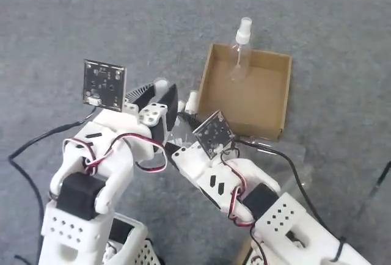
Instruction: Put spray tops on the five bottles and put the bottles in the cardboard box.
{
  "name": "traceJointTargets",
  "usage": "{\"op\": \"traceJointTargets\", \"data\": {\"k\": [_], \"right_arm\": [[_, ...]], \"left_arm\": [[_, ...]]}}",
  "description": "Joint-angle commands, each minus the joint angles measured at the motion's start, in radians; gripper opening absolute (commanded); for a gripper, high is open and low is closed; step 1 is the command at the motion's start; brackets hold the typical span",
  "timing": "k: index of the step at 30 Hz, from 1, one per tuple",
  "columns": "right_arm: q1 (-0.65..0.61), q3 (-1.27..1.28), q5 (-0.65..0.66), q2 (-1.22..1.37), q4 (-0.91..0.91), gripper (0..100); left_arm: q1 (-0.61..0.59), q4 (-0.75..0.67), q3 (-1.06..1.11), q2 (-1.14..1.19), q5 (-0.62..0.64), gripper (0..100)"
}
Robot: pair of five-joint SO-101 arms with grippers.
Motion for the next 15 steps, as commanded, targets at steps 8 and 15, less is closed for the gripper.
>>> {"op": "traceJointTargets", "data": {"k": [8,15], "right_arm": [[0.018,-0.009,-0.014,-0.045,-0.022,0.6],[0.018,-0.009,-0.012,-0.045,-0.019,0.6]], "left_arm": [[-0.138,-0.018,-0.151,-0.008,-0.051,14],[-0.155,-0.060,-0.059,-0.008,-0.109,14]]}}
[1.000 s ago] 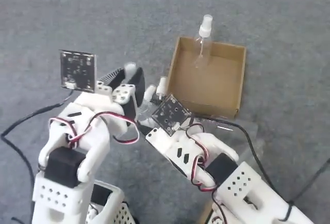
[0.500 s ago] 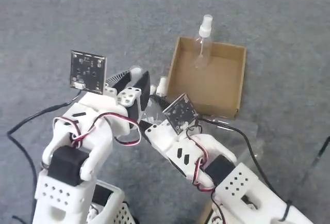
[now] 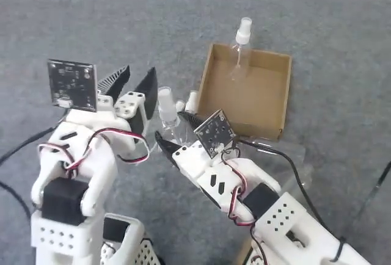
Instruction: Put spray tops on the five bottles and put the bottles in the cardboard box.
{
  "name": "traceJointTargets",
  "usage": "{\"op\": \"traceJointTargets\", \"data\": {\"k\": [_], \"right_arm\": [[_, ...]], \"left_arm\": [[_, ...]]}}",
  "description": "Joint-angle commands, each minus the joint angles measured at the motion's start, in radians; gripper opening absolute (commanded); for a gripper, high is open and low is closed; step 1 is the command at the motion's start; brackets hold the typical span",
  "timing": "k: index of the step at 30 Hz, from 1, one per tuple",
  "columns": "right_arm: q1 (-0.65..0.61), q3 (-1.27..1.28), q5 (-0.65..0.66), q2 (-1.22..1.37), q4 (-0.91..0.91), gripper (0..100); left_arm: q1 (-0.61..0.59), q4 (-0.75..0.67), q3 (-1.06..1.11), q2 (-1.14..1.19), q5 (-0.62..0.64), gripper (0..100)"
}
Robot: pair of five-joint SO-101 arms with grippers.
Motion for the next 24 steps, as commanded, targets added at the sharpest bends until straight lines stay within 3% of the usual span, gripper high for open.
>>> {"op": "traceJointTargets", "data": {"k": [1,6,16,20,24], "right_arm": [[0.010,-0.009,-0.008,-0.045,-0.018,0.6],[0.010,-0.009,-0.008,-0.045,-0.015,0.6],[0.064,-0.035,-0.006,-0.033,-0.008,0.6],[0.104,-0.127,-0.006,-0.031,0.082,0.6],[0.159,-0.258,-0.006,0.021,0.128,0.6]], "left_arm": [[-0.006,-0.057,0.050,-0.006,-0.044,14],[-0.009,-0.063,0.154,-0.017,-0.078,14],[-0.015,-0.057,0.079,-0.018,-0.077,14],[-0.035,0.009,0.013,-0.058,-0.078,15],[-0.077,0.034,0.079,-0.187,-0.078,15]]}}
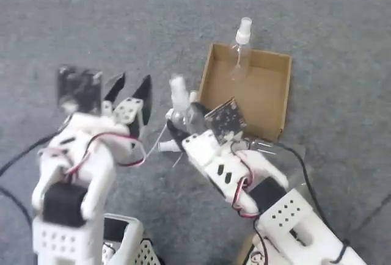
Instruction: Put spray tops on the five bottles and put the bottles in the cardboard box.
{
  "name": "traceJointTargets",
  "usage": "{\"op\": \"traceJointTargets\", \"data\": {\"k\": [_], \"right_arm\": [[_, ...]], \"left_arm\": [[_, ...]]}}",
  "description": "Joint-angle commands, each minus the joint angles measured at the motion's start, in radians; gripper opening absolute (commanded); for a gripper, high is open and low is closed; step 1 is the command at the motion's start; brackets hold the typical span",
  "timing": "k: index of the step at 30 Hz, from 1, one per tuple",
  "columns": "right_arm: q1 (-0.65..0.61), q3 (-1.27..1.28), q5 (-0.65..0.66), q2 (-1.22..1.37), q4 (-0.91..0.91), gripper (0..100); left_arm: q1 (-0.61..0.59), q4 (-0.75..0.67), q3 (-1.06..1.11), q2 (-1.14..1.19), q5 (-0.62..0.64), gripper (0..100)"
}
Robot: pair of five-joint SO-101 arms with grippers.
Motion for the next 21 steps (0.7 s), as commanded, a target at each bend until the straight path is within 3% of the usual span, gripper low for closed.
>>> {"op": "traceJointTargets", "data": {"k": [1,5,12,21], "right_arm": [[0.070,-0.210,-0.006,0.051,0.035,0.6],[0.096,-0.361,-0.006,0.226,0.035,0.6],[0.074,-0.652,-0.012,0.475,0.163,0.6],[-0.041,-0.772,-0.011,0.483,0.358,0.6]], "left_arm": [[-0.040,0.017,0.048,-0.157,-0.008,15],[-0.037,-0.009,0.259,-0.281,-0.060,16],[-0.035,-0.133,0.593,-0.476,-0.060,31],[0.031,-0.155,0.702,-0.575,-0.064,31]]}}
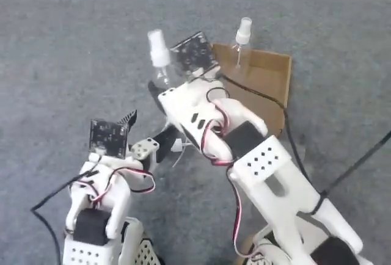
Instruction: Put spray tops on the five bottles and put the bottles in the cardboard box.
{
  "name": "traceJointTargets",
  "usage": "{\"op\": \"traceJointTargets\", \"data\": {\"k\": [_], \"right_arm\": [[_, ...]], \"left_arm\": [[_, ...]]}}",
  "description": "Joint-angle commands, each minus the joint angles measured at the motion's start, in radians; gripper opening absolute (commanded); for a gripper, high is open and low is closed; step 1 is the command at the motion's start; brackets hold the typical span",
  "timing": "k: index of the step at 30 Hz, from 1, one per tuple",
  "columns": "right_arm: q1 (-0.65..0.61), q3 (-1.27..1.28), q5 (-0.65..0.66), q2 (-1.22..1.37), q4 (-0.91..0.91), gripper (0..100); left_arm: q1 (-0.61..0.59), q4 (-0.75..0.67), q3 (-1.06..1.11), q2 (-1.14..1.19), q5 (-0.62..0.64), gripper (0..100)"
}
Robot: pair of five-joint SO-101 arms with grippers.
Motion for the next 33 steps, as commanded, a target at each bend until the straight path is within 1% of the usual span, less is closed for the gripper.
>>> {"op": "traceJointTargets", "data": {"k": [1,8,15,18,21,23,26,30,33], "right_arm": [[-0.045,-0.077,-0.011,-0.058,0.085,0.6],[-0.044,0.014,-0.006,-0.185,0.122,0.6],[-0.027,0.031,0.008,-0.211,0.125,0.6],[0.067,-0.003,0.074,-0.216,0.156,0.6],[0.200,-0.117,0.084,-0.211,0.286,0.6],[0.285,-0.193,0.114,-0.211,0.372,0.6],[0.407,-0.255,0.167,-0.211,0.443,0.6],[0.545,-0.227,0.187,-0.196,0.427,0.6],[0.607,-0.158,0.192,-0.150,0.323,0.6]], "left_arm": [[0.012,-0.015,-0.004,-0.018,-0.015,31],[0.017,-0.014,-0.002,-0.018,-0.015,31],[0.018,-0.012,-0.002,-0.018,-0.015,31],[0.018,-0.012,0.019,-0.023,-0.018,31],[0.012,-0.017,0.027,-0.025,-0.018,31],[0.012,-0.015,0.027,-0.025,-0.018,31],[0.012,-0.015,0.027,-0.025,-0.018,31],[0.011,-0.014,0.028,-0.025,-0.015,31],[0.003,-0.014,0.028,-0.025,-0.015,29]]}}
